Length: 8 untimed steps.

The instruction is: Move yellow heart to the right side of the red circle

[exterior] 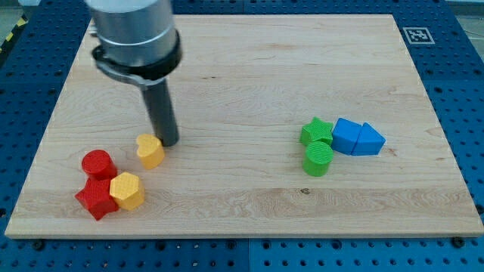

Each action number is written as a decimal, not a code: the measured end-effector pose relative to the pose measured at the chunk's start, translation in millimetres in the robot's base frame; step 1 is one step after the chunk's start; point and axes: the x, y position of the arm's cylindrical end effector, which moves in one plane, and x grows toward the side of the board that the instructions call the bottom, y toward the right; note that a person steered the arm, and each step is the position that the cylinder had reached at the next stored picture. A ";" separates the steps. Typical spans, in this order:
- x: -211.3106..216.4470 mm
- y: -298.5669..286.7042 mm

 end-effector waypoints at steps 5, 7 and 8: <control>28.8 -0.5; 30.6 27.9; 36.4 85.1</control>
